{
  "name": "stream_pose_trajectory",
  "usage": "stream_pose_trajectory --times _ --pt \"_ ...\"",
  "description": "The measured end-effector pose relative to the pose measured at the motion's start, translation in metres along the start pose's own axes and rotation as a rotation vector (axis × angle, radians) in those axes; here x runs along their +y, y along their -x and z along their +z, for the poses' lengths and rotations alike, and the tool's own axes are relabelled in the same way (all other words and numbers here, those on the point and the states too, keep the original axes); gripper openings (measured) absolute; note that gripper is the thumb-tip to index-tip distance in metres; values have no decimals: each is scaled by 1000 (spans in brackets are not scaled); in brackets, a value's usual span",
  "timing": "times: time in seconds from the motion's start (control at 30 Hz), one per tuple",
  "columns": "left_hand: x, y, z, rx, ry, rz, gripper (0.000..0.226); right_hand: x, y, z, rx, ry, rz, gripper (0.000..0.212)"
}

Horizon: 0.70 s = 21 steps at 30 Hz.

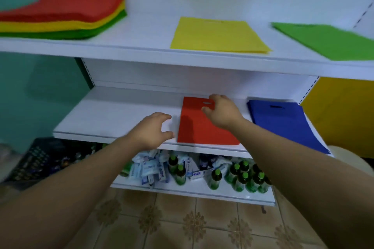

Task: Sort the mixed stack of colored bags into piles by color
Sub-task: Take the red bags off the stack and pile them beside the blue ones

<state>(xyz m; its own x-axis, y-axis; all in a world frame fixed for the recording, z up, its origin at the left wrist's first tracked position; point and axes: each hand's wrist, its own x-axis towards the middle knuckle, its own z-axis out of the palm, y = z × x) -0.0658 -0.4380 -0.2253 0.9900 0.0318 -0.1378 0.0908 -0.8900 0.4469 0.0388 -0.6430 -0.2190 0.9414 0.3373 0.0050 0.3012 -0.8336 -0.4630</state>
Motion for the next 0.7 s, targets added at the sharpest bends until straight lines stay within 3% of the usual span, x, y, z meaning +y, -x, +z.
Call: stream_pose_trajectory --times 0.4,0.7 --pt "-49 127 -155 264 -102 30 69 -222 51 -64 130 20 -225 59" --pt "-104 131 -234 437 -158 -21 67 -318 3 -68 93 61 -319 54"
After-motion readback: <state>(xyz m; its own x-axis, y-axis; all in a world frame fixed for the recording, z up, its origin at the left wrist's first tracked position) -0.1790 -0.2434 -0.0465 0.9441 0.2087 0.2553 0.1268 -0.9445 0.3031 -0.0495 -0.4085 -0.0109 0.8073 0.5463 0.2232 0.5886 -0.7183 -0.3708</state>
